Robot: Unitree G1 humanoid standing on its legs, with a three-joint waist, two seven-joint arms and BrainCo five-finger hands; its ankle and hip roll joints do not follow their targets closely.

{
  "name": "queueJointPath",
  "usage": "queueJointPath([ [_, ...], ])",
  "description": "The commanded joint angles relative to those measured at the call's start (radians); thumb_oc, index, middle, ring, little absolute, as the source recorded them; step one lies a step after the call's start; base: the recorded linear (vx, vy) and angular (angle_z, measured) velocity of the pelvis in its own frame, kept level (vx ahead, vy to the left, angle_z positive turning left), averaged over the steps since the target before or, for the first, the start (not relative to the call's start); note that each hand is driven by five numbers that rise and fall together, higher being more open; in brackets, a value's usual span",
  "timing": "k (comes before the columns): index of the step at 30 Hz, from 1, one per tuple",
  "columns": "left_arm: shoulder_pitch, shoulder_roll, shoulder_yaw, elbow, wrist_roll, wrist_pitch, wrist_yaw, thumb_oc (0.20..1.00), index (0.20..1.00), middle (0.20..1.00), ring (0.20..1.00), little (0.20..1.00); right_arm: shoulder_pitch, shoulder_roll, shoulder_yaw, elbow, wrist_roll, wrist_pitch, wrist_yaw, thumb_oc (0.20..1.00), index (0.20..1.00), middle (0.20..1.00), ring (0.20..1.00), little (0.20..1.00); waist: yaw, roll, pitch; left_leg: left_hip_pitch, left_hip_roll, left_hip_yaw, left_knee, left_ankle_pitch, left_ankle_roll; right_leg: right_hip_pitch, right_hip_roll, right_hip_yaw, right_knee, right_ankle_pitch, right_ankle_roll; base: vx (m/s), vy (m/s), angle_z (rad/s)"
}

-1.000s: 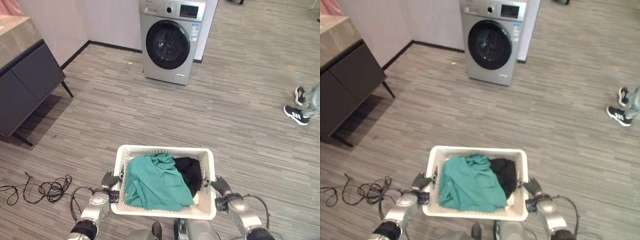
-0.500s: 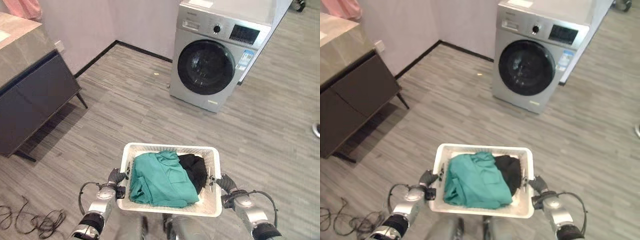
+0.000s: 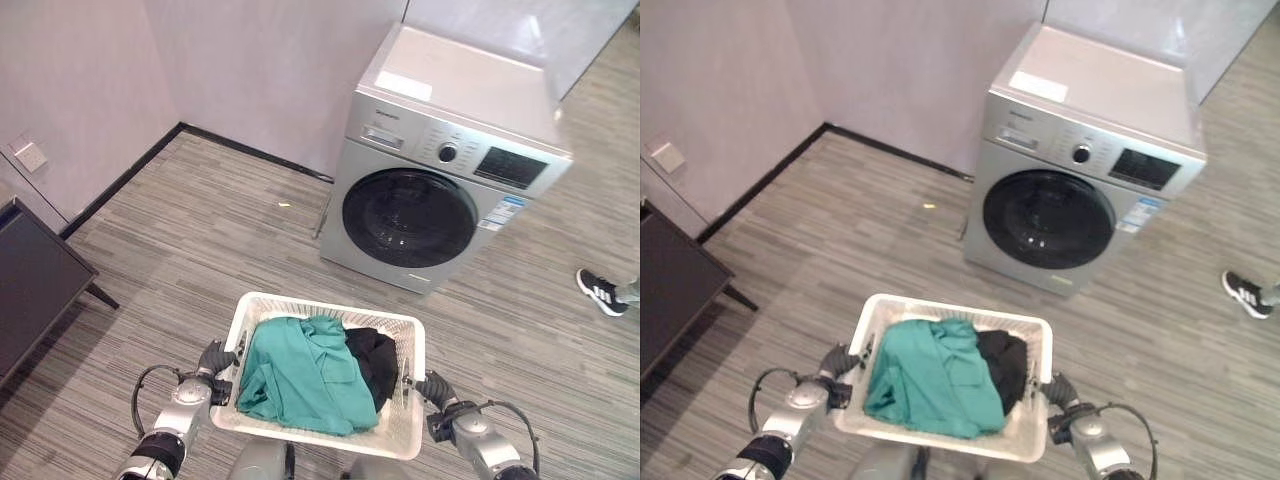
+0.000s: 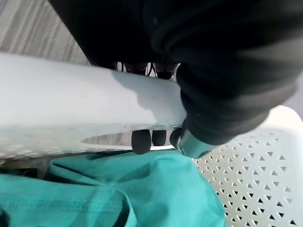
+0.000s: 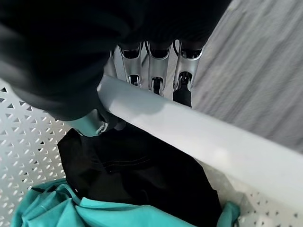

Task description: Grab the laundry basket,head to the washer,open it,put in the laundry and shut it.

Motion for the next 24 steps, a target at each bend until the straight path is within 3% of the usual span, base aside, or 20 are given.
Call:
queueJointPath([
  [1,0.015,0.051,0.044,-0.073,0.009,-0.043,-0.029,0.2,0.2,0.2,0.2,0.2,-0.051,-0.042,-0.079,-0.079,0.045,-0.068,0.071,0.2,0.2,0.2,0.2,0.2,-0.002,0.027,-0.014,0.054,0.067,0.041,-0.005,-0.053,-0.099,0.015,-0.069,-0.125,-0.336,0.275,-0.011,0.31,0.036,-0.09],
  [3,0.022,0.052,0.051,-0.071,0.016,-0.045,-0.032,0.2,0.2,0.2,0.2,0.2,-0.052,-0.045,-0.081,-0.09,0.04,-0.066,0.075,0.2,0.2,0.2,0.2,0.2,0.0,0.023,-0.016,0.072,0.063,0.051,0.003,-0.079,-0.114,0.029,-0.13,-0.203,-0.503,0.253,-0.026,0.28,-0.078,0.09],
  [4,0.02,0.052,0.053,-0.07,0.022,-0.044,-0.031,0.2,0.2,0.2,0.2,0.2,-0.058,-0.049,-0.08,-0.088,0.037,-0.065,0.073,0.2,0.2,0.2,0.2,0.2,0.003,0.016,-0.018,0.076,0.063,0.053,0.006,-0.088,-0.126,0.019,-0.154,-0.208,-0.602,0.253,-0.029,0.17,-0.102,0.36],
  [5,0.02,0.052,0.053,-0.07,0.023,-0.044,-0.031,0.2,0.2,0.2,0.2,0.2,-0.058,-0.049,-0.08,-0.088,0.037,-0.065,0.073,0.2,0.2,0.2,0.2,0.2,0.003,0.019,-0.016,0.079,0.067,0.053,0.008,-0.091,-0.128,0.025,-0.149,-0.21,-0.608,0.255,-0.03,0.25,-0.171,0.32],
  [6,0.014,0.051,0.044,-0.069,0.028,-0.044,-0.034,0.2,0.2,0.2,0.2,0.2,-0.06,-0.062,-0.084,-0.085,0.035,-0.064,0.069,0.2,0.2,0.2,0.2,0.2,0.001,0.016,-0.015,0.087,0.069,0.038,0.033,-0.102,-0.146,0.033,-0.151,-0.13,-0.692,0.277,-0.02,0.23,-0.173,0.16],
  [7,-0.006,0.056,0.033,-0.066,0.03,-0.053,-0.023,0.2,0.2,0.2,0.2,0.2,-0.073,-0.076,-0.083,-0.087,0.026,-0.067,0.064,0.2,0.2,0.2,0.2,0.2,-0.008,0.011,-0.014,0.077,0.067,0.023,0.07,-0.102,-0.153,0.045,-0.133,-0.048,-0.713,0.277,-0.014,0.22,-0.169,-0.01],
  [8,-0.006,0.056,0.033,-0.066,0.03,-0.053,-0.023,0.2,0.2,0.2,0.2,0.2,-0.074,-0.076,-0.083,-0.087,0.026,-0.067,0.064,0.2,0.2,0.2,0.2,0.2,-0.008,0.01,-0.016,0.074,0.066,0.024,0.069,-0.1,-0.153,0.043,-0.134,-0.048,-0.715,0.28,-0.015,0.18,-0.189,0.06],
  [9,-0.017,0.051,0.014,-0.054,0.04,-0.05,-0.029,0.2,0.2,0.2,0.2,0.2,-0.056,-0.081,-0.091,-0.084,0.036,-0.059,0.067,0.2,0.2,0.2,0.2,0.2,-0.005,-0.003,-0.031,0.064,0.065,0.019,0.097,-0.098,-0.167,0.086,-0.1,-0.016,-0.741,0.247,-0.02,0.16,-0.199,0.23],
  [17,-0.049,0.012,-0.008,0.011,0.017,-0.057,-0.013,0.2,0.2,0.2,0.2,0.2,-0.043,-0.111,-0.1,-0.058,0.069,-0.068,0.052,0.2,0.2,0.2,0.2,0.2,0.005,-0.014,-0.07,0.065,0.128,-0.057,0.081,-0.043,-0.234,0.196,-0.047,-0.129,-0.832,0.195,-0.067,0.1,-0.226,0.21],
  [24,-0.05,-0.001,-0.014,0.038,-0.009,-0.057,-0.01,0.2,0.2,0.2,0.2,0.2,-0.066,-0.109,-0.089,-0.051,0.076,-0.068,0.043,0.2,0.2,0.2,0.2,0.2,0.021,-0.003,-0.099,0.091,0.139,-0.073,0.045,-0.011,-0.246,0.251,-0.039,-0.166,-0.878,0.196,-0.074,0.04,-0.073,0.19],
])
